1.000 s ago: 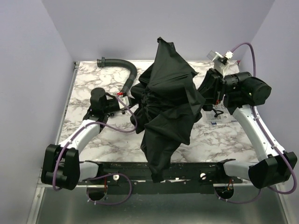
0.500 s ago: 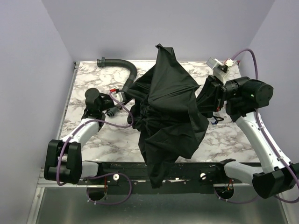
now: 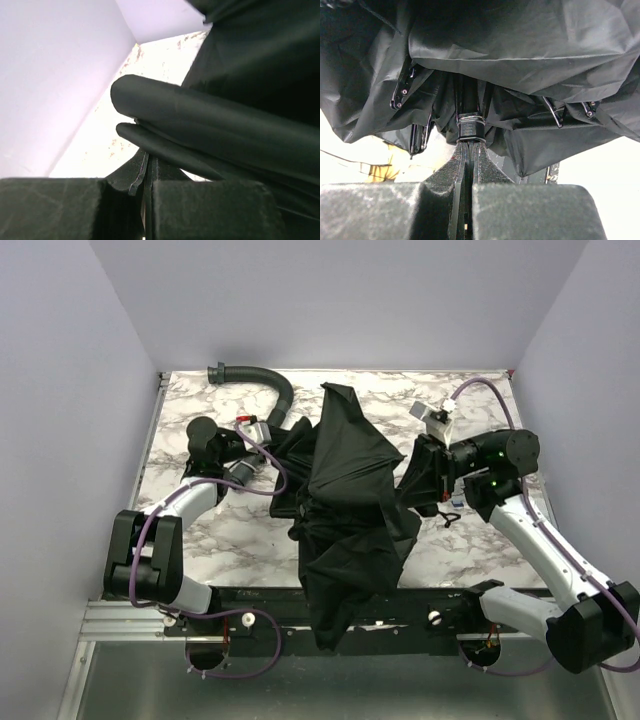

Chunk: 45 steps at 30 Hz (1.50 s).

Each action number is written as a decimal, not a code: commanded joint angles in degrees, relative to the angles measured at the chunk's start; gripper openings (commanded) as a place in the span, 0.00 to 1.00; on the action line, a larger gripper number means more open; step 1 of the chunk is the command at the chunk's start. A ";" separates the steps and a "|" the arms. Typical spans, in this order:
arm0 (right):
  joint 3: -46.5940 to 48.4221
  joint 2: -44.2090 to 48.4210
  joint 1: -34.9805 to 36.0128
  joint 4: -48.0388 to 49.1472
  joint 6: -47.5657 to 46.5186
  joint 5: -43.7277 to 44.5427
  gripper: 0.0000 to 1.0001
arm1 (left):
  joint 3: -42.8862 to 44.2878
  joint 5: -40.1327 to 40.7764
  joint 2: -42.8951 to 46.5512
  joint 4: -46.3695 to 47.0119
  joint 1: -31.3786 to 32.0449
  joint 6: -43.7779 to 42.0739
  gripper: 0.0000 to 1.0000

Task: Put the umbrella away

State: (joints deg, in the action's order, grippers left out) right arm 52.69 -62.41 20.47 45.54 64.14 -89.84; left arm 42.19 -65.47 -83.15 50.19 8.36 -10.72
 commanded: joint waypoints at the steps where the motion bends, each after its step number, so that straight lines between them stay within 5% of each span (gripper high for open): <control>1: -3.02 -0.94 0.46 6.81 1.43 -5.44 0.00 | 4.42 -4.88 -1.47 1.88 -0.20 -0.37 0.00; 8: -6.14 -10.09 0.54 24.41 10.35 -5.51 0.00 | 11.78 -6.33 -6.98 1.42 0.29 -0.94 0.00; 13: -7.21 -17.82 2.65 56.90 34.14 -5.55 0.00 | 16.95 -4.73 -10.62 0.02 1.89 -1.16 0.00; 19: -10.14 -11.12 6.60 57.03 28.44 -5.56 0.00 | 14.80 -2.99 -11.87 -7.25 2.01 -5.72 0.00; 24: -1.25 -11.47 6.83 56.86 29.53 -5.46 0.00 | 9.87 -3.23 -11.63 0.57 2.10 -0.35 0.00; 28: -3.86 -8.51 9.47 56.85 31.66 -5.59 0.00 | 9.52 -4.01 -11.10 2.63 2.05 1.97 0.00; 36: -16.17 -5.05 8.92 56.94 30.00 -5.55 0.00 | 10.84 -6.59 -17.09 38.72 2.34 31.07 0.00; 45: -21.12 -10.31 8.73 56.90 28.80 -5.47 0.01 | 14.89 -8.45 -16.52 40.61 6.97 31.82 0.00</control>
State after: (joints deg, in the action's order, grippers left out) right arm 32.23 -70.39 29.26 83.50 93.58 -89.80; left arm 54.08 -71.46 -101.10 83.74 13.37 18.44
